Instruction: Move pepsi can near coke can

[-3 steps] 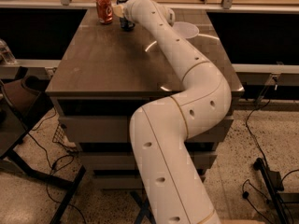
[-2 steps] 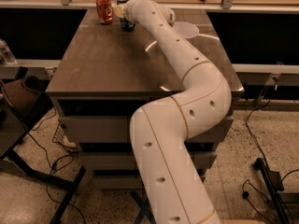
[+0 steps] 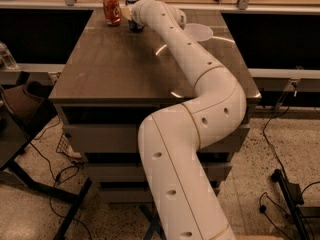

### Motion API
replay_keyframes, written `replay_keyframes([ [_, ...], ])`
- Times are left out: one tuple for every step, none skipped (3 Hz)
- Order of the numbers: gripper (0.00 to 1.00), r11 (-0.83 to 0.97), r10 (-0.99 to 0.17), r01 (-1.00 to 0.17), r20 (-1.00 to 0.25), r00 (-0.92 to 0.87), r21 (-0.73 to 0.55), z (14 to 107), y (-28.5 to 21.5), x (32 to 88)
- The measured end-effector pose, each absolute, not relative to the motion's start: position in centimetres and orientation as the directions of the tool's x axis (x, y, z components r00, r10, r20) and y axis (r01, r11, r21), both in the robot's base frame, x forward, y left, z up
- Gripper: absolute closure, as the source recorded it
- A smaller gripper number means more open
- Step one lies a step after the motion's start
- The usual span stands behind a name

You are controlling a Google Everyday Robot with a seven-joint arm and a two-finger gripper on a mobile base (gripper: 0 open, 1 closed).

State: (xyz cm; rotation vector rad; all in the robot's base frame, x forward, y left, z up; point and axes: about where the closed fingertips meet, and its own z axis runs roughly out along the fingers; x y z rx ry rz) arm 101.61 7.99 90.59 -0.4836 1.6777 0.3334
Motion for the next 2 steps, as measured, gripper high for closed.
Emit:
replay_keyframes([
  [0.00, 0.867, -0.127, -0.495, -0.985, -0.118, -0.052, 90.41, 8.18, 101.63],
  [0.00, 0.867, -0.127, -0.495, -0.985, -0.118, -0.052, 90.40, 8.19, 101.63],
])
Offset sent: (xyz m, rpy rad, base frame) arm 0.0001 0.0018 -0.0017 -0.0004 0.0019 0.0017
